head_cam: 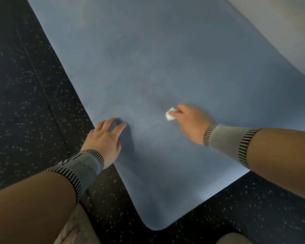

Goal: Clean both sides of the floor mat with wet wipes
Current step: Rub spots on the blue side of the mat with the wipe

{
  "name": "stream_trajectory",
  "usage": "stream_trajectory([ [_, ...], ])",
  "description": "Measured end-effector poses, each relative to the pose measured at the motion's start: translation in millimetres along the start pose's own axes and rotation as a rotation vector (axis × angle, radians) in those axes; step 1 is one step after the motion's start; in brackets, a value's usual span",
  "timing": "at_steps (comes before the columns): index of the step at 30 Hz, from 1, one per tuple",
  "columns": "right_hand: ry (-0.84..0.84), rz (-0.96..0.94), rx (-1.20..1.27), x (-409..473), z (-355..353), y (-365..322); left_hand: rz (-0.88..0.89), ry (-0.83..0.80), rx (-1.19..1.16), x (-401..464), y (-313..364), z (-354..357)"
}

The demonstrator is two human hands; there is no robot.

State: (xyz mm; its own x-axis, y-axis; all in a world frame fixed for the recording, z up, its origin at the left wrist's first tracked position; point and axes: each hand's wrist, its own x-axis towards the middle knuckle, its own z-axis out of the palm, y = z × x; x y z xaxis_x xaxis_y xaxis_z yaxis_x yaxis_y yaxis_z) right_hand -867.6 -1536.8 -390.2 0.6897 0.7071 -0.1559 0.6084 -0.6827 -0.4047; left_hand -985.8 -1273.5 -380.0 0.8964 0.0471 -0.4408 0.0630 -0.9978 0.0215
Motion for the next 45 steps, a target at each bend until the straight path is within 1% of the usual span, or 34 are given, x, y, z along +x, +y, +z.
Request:
stream_trajectory([
  [1, 0.044, 0.031, -0.021, 1.4, 0.8, 2.8, -0.01, -0.002, -0.002, -1.7, -1.6, 1.6],
  [2, 0.036, -0.019, -0.023, -0.1, 4.7, -2.9, -0.021, -0.001, -0.006, -2.7, -2.7, 2.7],
  [4, -0.067, -0.309, -0.011, -15.3, 15.8, -32.9, -0.043, 0.007, -0.021, -4.3, -4.4, 4.5],
  [5, -0.166, -0.456, 0.006, -24.8, 22.9, -47.0, -0.054, 0.012, -0.028, -5.1, -4.8, 5.3],
  [6, -0.253, -0.526, -0.017, -27.1, 25.5, -55.4, -0.064, 0.015, -0.031, -6.2, -4.9, 6.0],
  [7, -0.276, -0.543, -0.056, -22.7, 24.5, -57.3, -0.072, 0.015, -0.032, -7.8, -5.2, 6.9],
  [8, -0.226, -0.51, -0.048, -10.8, 23.8, -51.0, -0.079, 0.012, -0.033, -9.8, -5.8, 8.0],
  [10, -0.077, -0.314, -0.062, 14.3, 18.0, -32.7, -0.091, 0.002, -0.043, -15.2, -6.9, 11.1],
  [11, -0.046, -0.22, -0.109, 22.9, 16.4, -28.1, -0.095, -0.001, -0.05, -17.5, -7.2, 12.6],
  [12, -0.056, -0.181, -0.122, 26.9, 16.8, -31.7, -0.098, -0.003, -0.058, -19.2, -7.4, 13.6],
  [13, -0.083, -0.248, -0.107, 23.4, 20.8, -40.0, -0.099, -0.004, -0.071, -20.4, -8.1, 14.2],
  [14, -0.121, -0.361, -0.093, 15.9, 27.0, -52.8, -0.1, -0.002, -0.085, -21.4, -8.9, 14.7],
  [16, -0.258, -0.573, -0.019, -7.1, 35.3, -82.9, -0.11, 0.013, -0.104, -23.3, -10.4, 15.9],
  [17, -0.326, -0.642, -0.034, -8.4, 37.4, -88.7, -0.117, 0.019, -0.112, -24.4, -11.2, 16.6],
  [18, -0.349, -0.664, -0.082, -2.2, 36.5, -88.4, -0.124, 0.022, -0.119, -25.5, -12.2, 17.4],
  [19, -0.31, -0.609, -0.115, 10.1, 35.0, -83.3, -0.134, 0.022, -0.124, -27.0, -13.4, 18.3],
  [21, -0.18, -0.393, -0.086, 33.7, 31.2, -69.2, -0.154, 0.026, -0.135, -30.8, -16.1, 20.8],
  [22, -0.164, -0.326, -0.117, 39.7, 28.9, -68.6, -0.16, 0.029, -0.134, -32.3, -17.5, 21.6],
  [23, -0.168, -0.345, -0.117, 40.0, 29.2, -71.3, -0.164, 0.032, -0.126, -33.6, -19.1, 22.1],
  [24, -0.147, -0.484, -0.138, 33.0, 32.1, -76.8, -0.17, 0.037, -0.118, -34.6, -20.9, 22.6],
  [25, -0.141, -0.613, -0.097, 20.0, 34.1, -87.8, -0.18, 0.044, -0.116, -35.5, -23.0, 22.8],
  [26, -0.177, -0.743, -0.079, 5.4, 38.3, -97.6, -0.193, 0.052, -0.118, -36.2, -25.0, 22.6],
  [28, -0.259, -0.879, -0.153, -3.0, 40.6, -109.3, -0.226, 0.064, -0.132, -37.3, -28.0, 21.6],
  [29, -0.301, -0.88, -0.207, 5.5, 39.3, -111.8, -0.246, 0.066, -0.144, -38.2, -29.0, 21.1],
  [30, -0.328, -0.813, -0.259, 19.9, 38.2, -112.8, -0.264, 0.066, -0.155, -39.1, -29.9, 20.4],
  [32, -0.286, -0.638, -0.286, 43.2, 40.9, -110.6, -0.28, 0.061, -0.165, -41.7, -30.5, 19.9],
  [33, -0.292, -0.623, -0.257, 47.4, 40.6, -112.1, -0.281, 0.059, -0.164, -42.9, -30.7, 19.8],
  [34, -0.288, -0.673, -0.223, 45.5, 40.8, -114.8, -0.28, 0.056, -0.16, -43.7, -30.8, 19.6],
  [36, -0.34, -0.887, -0.144, 26.2, 46.0, -121.0, -0.279, 0.049, -0.158, -44.2, -32.3, 19.7],
  [38, -0.452, -1.048, -0.224, 12.4, 49.6, -126.7, -0.284, 0.048, -0.16, -43.9, -34.6, 20.9],
  [40, -0.469, -1.015, -0.287, 30.0, 47.0, -135.4, -0.289, 0.046, -0.156, -43.7, -36.6, 22.2],
  [43, -0.31, -0.809, -0.293, 74.8, 47.4, -141.8, -0.302, 0.047, -0.172, -45.1, -40.0, 24.1],
  [44, -0.297, -0.777, -0.313, 80.3, 48.5, -141.6, -0.304, 0.048, -0.178, -46.0, -41.2, 24.6],
  [45, -0.324, -0.806, -0.319, 79.7, 50.2, -138.9, -0.305, 0.051, -0.18, -46.5, -43.0, 24.7],
])
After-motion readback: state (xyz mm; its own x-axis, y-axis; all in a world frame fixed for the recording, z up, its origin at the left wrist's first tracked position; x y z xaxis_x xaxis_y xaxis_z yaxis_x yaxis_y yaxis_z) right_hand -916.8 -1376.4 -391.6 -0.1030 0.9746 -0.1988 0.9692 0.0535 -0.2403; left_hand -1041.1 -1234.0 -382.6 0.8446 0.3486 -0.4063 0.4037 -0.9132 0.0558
